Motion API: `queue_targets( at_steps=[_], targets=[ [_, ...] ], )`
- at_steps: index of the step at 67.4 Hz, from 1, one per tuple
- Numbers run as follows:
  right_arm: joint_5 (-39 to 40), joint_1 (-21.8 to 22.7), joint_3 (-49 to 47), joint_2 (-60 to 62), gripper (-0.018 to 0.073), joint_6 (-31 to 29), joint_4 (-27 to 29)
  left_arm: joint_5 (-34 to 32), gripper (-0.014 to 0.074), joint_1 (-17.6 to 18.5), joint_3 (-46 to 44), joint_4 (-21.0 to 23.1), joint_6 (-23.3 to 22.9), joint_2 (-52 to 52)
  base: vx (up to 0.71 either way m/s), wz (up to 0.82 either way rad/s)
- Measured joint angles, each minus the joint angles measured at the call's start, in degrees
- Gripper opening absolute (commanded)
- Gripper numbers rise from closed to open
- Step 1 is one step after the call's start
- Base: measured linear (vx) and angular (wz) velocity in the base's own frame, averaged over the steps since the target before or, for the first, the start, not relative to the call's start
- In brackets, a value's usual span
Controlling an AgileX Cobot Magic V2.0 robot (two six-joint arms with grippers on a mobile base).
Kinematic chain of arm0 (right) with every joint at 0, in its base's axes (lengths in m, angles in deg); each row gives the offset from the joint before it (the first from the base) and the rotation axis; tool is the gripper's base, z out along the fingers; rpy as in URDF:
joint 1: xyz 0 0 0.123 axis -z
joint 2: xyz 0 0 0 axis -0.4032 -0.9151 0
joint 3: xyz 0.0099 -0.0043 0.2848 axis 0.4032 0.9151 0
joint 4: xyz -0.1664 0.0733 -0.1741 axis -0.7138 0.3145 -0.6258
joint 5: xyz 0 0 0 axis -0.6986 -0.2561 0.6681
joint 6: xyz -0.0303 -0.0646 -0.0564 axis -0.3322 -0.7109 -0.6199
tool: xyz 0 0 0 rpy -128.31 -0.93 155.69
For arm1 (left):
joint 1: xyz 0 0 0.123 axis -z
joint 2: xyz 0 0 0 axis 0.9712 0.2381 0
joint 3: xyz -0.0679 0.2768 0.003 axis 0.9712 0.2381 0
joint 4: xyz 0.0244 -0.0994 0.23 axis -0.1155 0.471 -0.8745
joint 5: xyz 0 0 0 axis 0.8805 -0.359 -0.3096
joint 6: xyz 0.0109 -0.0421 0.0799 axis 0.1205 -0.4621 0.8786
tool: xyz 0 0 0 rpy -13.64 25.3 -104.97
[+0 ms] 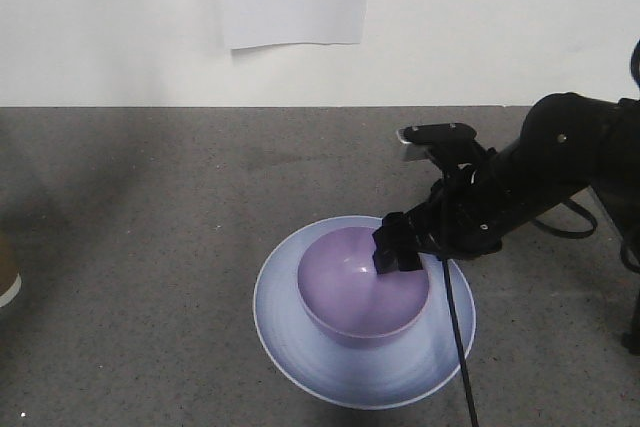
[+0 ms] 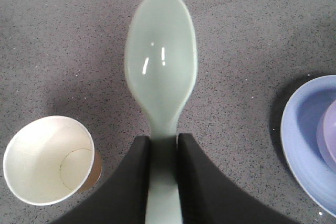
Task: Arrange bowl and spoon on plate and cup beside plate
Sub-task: 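Open the right gripper and raise it away from the bowl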
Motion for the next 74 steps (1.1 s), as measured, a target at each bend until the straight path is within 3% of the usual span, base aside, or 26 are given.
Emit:
queue_targets(
  at_steps=[20,36,49,74],
  targets=[
    [-2.8,5.7,0.0,10.4,0.0591,1.1,-0.7,0.0,-0.0006,0.0,0.0,0.0,0.0,0.0,0.0,0.0],
    [-9.1,10.7,0.0,20.5,0.0591,3.5,-6.3,0.0,-0.0006,0.0,0.0,0.0,0.0,0.0,0.0,0.0],
    [-12.0,11.5,0.0,30.8,0.0591,5.5,-9.8,0.0,-0.0006,0.0,0.0,0.0,0.0,0.0,0.0,0.0],
    [-12.5,11.5,0.0,33.2,0.0591,5.7,-9.9,0.0,-0.0006,0.0,0.0,0.1,0.9,0.0,0.0,0.0]
  ],
)
